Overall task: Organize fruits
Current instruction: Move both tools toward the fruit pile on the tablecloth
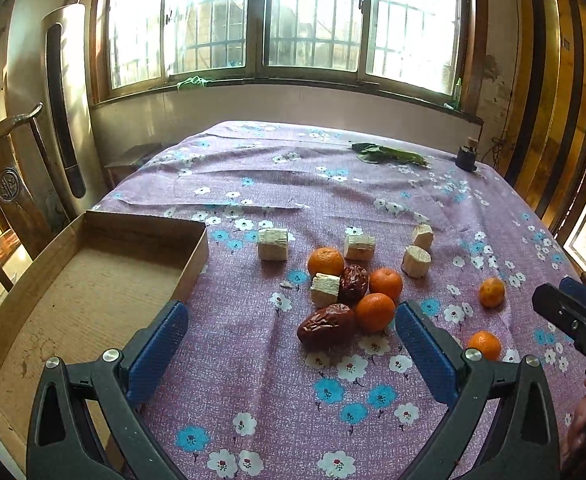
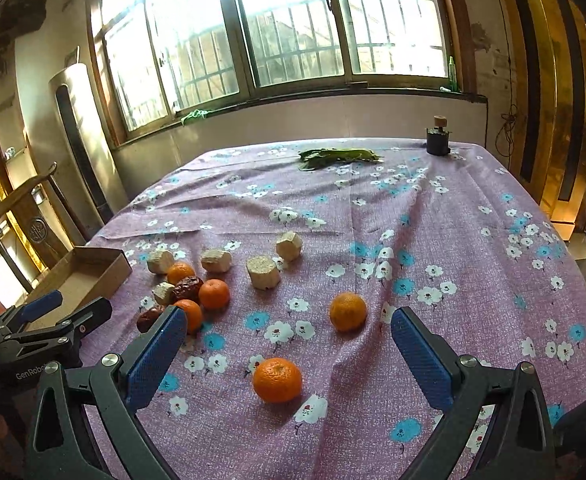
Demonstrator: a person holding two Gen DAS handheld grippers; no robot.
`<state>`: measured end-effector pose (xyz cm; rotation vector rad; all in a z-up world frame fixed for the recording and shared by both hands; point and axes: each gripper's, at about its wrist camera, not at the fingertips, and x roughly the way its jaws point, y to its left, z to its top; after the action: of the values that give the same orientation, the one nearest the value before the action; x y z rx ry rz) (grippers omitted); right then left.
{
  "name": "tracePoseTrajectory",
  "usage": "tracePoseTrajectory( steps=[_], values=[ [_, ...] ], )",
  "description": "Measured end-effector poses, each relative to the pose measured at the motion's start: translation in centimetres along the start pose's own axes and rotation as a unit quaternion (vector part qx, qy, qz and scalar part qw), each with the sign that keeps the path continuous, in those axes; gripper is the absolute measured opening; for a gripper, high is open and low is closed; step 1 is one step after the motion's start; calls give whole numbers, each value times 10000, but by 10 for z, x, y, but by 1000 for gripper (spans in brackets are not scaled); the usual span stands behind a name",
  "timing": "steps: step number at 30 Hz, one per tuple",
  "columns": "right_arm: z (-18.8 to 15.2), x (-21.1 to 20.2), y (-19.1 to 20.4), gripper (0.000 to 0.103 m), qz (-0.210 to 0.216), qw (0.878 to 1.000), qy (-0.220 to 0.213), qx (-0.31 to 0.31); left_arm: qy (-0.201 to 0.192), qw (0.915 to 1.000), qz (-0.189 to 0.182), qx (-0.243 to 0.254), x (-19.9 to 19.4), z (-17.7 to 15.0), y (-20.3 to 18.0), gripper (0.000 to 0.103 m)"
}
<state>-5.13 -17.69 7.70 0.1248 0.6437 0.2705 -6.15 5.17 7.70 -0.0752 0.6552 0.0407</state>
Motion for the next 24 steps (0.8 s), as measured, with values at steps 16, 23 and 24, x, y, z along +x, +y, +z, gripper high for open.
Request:
tracePoseTrajectory(
  steps=[16, 23, 24],
  values=[
    [-15, 18, -16, 103, 71, 9980, 565, -275, 40, 9996, -282, 79, 11, -7, -3, 103],
    [-28, 29, -7, 100, -28, 9914, 1005, -842, 285, 9980, -413, 392, 22, -14, -20, 103],
    [-31, 33, -4, 95, 40, 9897, 1103, -911, 342, 9977, -430, 398, 25, -14, -21, 103]
  ],
)
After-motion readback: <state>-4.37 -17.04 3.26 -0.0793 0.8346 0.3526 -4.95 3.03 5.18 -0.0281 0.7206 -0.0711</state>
